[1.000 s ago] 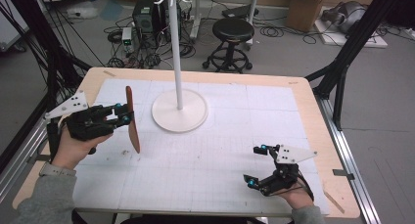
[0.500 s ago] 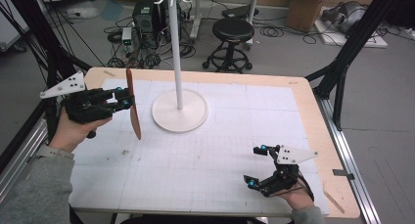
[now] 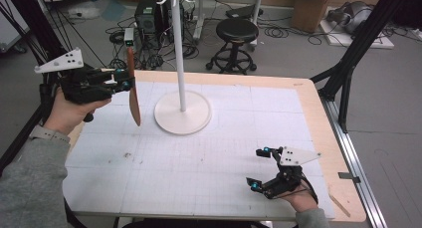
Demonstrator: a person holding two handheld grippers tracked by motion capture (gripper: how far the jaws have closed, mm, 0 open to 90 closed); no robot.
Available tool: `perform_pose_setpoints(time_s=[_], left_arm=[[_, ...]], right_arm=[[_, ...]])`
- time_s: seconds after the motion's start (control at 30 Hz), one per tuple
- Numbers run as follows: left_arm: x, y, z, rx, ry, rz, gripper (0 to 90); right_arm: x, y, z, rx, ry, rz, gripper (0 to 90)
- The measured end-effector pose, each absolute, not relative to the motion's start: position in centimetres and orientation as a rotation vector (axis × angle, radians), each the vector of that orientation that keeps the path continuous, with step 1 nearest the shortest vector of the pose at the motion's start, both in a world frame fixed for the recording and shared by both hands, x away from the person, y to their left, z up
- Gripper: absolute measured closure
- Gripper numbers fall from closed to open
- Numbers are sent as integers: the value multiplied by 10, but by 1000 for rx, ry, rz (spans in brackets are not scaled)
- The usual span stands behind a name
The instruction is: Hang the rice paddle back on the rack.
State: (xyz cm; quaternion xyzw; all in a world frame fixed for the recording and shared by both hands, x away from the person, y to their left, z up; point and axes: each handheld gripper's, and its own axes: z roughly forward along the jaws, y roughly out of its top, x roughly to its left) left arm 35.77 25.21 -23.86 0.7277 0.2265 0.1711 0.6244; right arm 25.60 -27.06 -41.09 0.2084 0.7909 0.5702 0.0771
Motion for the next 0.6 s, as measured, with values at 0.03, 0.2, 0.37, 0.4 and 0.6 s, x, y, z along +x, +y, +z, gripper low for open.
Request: perform_pose_setpoints(time_s=[0.03,0.2,0.37,0.4,0.6], left_arm=[[359,252,-237,1667,526,393,651],[365,248,-224,1654,530,392,651],[369,240,-211,1666,519,401,651],[370,238,-208,1666,517,403,650],[378,233,-196,1669,521,412,650]], right_arm=[[256,-271,-411,625,2371,1708,0],[257,-270,-411,626,2367,1713,0],[258,-272,-410,632,2350,1730,0],[259,-272,-410,625,2340,1732,0],[258,-273,-410,640,2344,1740,0]])
